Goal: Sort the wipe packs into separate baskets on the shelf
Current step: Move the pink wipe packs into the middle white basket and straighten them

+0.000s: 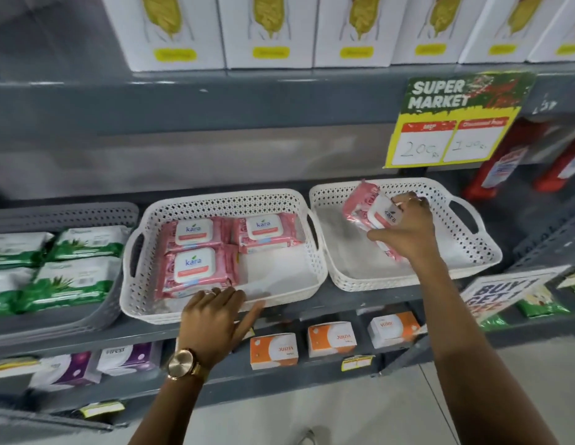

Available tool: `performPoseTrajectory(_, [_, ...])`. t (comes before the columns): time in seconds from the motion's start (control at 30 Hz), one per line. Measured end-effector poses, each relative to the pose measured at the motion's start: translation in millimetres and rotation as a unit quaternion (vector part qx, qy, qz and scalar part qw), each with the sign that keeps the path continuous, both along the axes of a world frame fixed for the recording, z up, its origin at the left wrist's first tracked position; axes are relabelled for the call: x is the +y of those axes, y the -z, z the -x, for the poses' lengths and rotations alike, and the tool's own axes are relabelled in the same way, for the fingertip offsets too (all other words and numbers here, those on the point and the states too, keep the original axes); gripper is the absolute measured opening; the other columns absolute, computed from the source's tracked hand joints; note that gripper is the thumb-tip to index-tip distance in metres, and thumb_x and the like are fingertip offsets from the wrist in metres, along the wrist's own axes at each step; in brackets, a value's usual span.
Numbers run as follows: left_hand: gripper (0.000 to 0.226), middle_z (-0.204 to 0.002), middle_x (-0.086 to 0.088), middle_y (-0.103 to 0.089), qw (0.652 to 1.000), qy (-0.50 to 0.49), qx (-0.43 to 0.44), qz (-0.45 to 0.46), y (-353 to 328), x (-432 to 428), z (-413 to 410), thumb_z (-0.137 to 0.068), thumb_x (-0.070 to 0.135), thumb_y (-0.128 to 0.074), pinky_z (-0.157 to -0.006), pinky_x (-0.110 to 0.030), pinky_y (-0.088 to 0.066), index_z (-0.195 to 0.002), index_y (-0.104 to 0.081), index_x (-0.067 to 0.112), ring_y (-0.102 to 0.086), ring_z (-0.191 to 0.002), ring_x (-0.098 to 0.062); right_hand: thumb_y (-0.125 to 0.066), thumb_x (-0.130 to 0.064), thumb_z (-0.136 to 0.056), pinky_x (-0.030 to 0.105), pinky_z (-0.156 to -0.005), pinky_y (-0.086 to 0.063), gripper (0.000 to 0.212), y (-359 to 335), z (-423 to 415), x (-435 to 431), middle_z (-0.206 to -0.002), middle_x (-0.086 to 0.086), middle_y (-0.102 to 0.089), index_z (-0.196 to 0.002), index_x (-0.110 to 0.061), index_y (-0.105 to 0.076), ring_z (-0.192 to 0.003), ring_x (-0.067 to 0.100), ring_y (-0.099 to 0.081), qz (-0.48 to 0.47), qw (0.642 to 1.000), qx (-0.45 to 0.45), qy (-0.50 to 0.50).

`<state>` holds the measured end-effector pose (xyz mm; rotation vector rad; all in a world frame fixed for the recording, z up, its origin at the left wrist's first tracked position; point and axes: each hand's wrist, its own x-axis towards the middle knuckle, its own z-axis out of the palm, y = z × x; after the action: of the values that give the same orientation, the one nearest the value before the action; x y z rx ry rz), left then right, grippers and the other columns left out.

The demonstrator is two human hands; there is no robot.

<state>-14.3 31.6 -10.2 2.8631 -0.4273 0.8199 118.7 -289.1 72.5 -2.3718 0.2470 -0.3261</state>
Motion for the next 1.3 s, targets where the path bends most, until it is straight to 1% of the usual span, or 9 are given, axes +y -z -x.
performPoseTrajectory(0.13, [0.049,-0.068,0.004,-0.069,0.998,0.009,0.049,0.023,-11.3,13.7,7.8,-0.092,0.052,-0.038,-0.055,-0.028,-0.048,-0.075,-0.069,0.018,-0.063,-0.058,-0.018,-0.091,-0.008,-0.041,-0.007,-0.060,-0.042,0.082,-26.1,26.8,81.7,-0.102,-0.012,-0.040,-0.111,-0.024,-0.052,-0.083,-0.024,-0.053,-0.075,0.975,-0.050,-0.201])
performPoseTrajectory(0.23, [0.051,-0.071,0.006,-0.070,0.992,-0.010,0.071,0.101,-22.6,31.9,13.0,-0.092,0.056,-0.034,-0.053,-0.028,-0.046,-0.075,-0.068,0.023,-0.064,-0.064,-0.018,-0.089,-0.008,-0.047,0.018,-0.090,-0.053,0.093,-18.9,31.5,140.4,-0.120,0.000,-0.038,-0.132,-0.014,-0.050,-0.103,0.000,-0.057,0.033,0.958,0.000,-0.285])
performPoseTrajectory(0.3, [0.043,-0.080,0.007,-0.069,0.988,-0.037,0.072,0.131,-29.9,42.6,8.9,-0.090,0.055,-0.036,-0.056,-0.030,-0.048,-0.082,-0.066,0.025,-0.064,-0.076,-0.020,-0.088,-0.017,-0.054,0.034,-0.107,-0.042,0.095,-5.1,30.0,163.7,-0.130,0.005,-0.037,-0.138,-0.015,-0.045,-0.118,0.022,-0.048,0.167,0.940,0.029,-0.296])
performPoseTrajectory(0.43, [0.046,-0.135,-0.001,-0.052,0.972,-0.057,0.196,0.115,-37.5,67.1,-18.4,-0.091,0.053,-0.040,-0.096,-0.041,-0.046,-0.127,-0.051,0.026,-0.051,-0.121,-0.028,-0.085,-0.028,-0.065,0.044,-0.120,-0.013,0.096,19.7,32.9,182.8,-0.154,0.005,-0.019,-0.146,-0.021,-0.033,-0.145,0.028,-0.016,0.237,0.921,0.102,-0.293])
performPoseTrajectory(0.53, [0.062,-0.162,0.004,-0.006,0.949,-0.042,0.306,0.065,-38.5,76.8,-42.0,-0.094,0.053,-0.041,-0.120,-0.053,-0.017,-0.149,-0.018,0.036,-0.009,-0.149,-0.029,-0.079,-0.027,-0.074,0.042,-0.120,-0.016,0.085,27.4,43.4,189.8,-0.156,0.000,-0.023,-0.146,-0.024,-0.034,-0.145,0.023,-0.017,0.184,0.929,0.098,-0.307])
performPoseTrajectory(0.67, [0.067,-0.163,0.003,0.004,0.927,-0.013,0.375,-0.015,-36.4,75.3,-55.1,-0.095,0.044,-0.047,-0.120,-0.060,-0.009,-0.151,-0.010,0.038,0.005,-0.149,-0.032,-0.066,-0.018,-0.085,0.041,-0.120,-0.021,0.070,31.5,53.8,193.5,-0.153,0.000,-0.035,-0.146,-0.025,-0.032,-0.141,0.022,-0.027,0.225,0.924,0.116,-0.287])
performPoseTrajectory(0.97, [0.071,-0.162,-0.003,-0.003,0.897,0.000,0.436,0.068,-39.6,75.9,-49.8,-0.090,0.034,-0.061,-0.121,-0.057,-0.008,-0.149,-0.021,0.034,0.008,-0.148,-0.034,-0.059,-0.005,-0.089,0.038,-0.115,-0.030,0.064,34.7,57.1,199.4,-0.152,0.001,-0.037,-0.145,-0.024,-0.035,-0.140,0.022,-0.030,0.265,0.920,0.146,-0.251])
performPoseTrajectory(1.13, [0.070,-0.160,0.000,-0.020,0.916,0.004,0.397,0.059,-32.1,76.8,-51.1,-0.091,0.004,-0.058,-0.120,-0.045,-0.022,-0.146,-0.029,0.036,-0.016,-0.148,-0.027,-0.058,-0.016,-0.092,0.043,-0.118,-0.025,0.064,34.8,56.0,195.8,-0.156,-0.002,-0.030,-0.148,-0.027,-0.028,-0.144,0.022,-0.024,0.269,0.912,0.156,-0.266])
performPoseTrajectory(1.3, [0.070,-0.162,0.000,0.001,0.890,0.003,0.451,0.067,-35.4,83.2,-56.2,-0.088,0.058,-0.051,-0.118,-0.063,-0.004,-0.148,-0.018,0.044,0.006,-0.149,-0.031,-0.040,-0.050,-0.095,0.046,-0.119,-0.021,0.060,37.6,43.6,187.7,-0.158,0.000,-0.025,-0.148,-0.026,-0.026,-0.147,0.023,-0.020,0.270,0.914,0.114,-0.282])
